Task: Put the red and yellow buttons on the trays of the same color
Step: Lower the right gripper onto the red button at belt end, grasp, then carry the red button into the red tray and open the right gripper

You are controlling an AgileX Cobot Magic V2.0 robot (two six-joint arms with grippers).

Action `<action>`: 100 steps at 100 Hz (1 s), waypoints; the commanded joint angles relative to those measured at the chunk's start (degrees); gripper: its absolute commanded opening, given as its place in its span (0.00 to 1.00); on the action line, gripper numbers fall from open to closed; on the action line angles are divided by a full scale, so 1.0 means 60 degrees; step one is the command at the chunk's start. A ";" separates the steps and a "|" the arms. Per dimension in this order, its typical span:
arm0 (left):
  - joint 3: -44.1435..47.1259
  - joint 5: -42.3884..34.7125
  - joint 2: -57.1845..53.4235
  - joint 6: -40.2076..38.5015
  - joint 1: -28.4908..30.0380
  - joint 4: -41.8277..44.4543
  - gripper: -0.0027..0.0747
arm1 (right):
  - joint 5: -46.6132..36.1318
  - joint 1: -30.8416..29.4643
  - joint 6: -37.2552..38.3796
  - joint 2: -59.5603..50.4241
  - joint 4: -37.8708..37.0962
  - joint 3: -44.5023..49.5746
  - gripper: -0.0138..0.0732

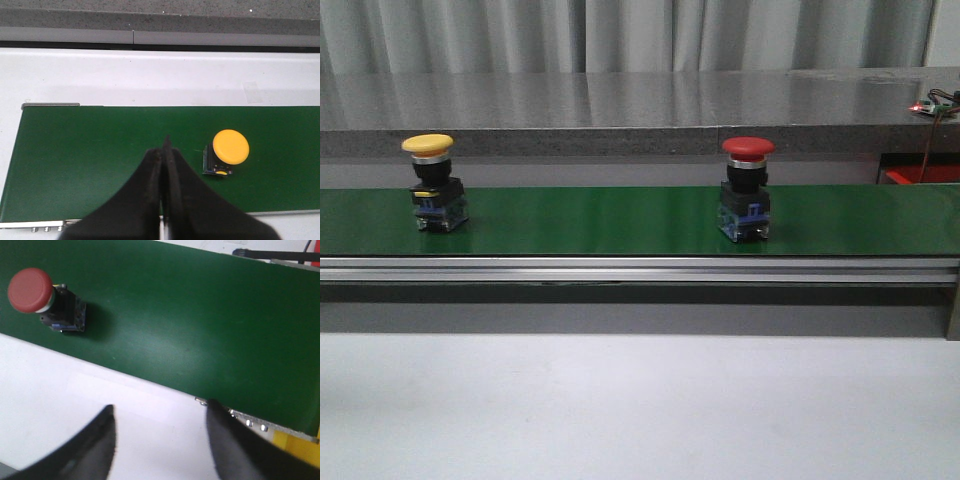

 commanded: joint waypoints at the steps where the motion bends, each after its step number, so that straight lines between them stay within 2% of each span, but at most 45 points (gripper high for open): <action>1: -0.0354 -0.0603 -0.0278 0.0015 -0.0064 -0.0134 0.01 | -0.0285 0.0265 -0.0064 0.0102 0.0318 -0.0615 0.92; 13: -0.0354 -0.0603 -0.0278 0.0015 -0.0064 -0.0134 0.01 | -0.0305 0.0853 -0.0064 0.0529 0.0309 -0.1109 0.87; 44: -0.0354 -0.0583 -0.0278 0.0015 -0.0064 -0.0134 0.01 | -0.0177 0.2130 -0.0054 0.1698 0.0164 -0.2566 0.87; 57: -0.0354 -0.0533 -0.0278 0.0015 -0.0064 -0.0134 0.01 | -0.0131 0.2236 -0.0054 0.2223 0.0066 -0.2961 0.87; 77: -0.0354 -0.0510 -0.0278 0.0015 -0.0064 -0.0134 0.01 | 0.0024 0.2236 0.0352 0.2911 -0.0757 -0.3182 0.87; 100: -0.0354 -0.0527 -0.0278 0.0015 -0.0064 -0.0119 0.01 | 0.0277 0.2236 0.0381 0.3608 -0.0774 -0.3172 0.87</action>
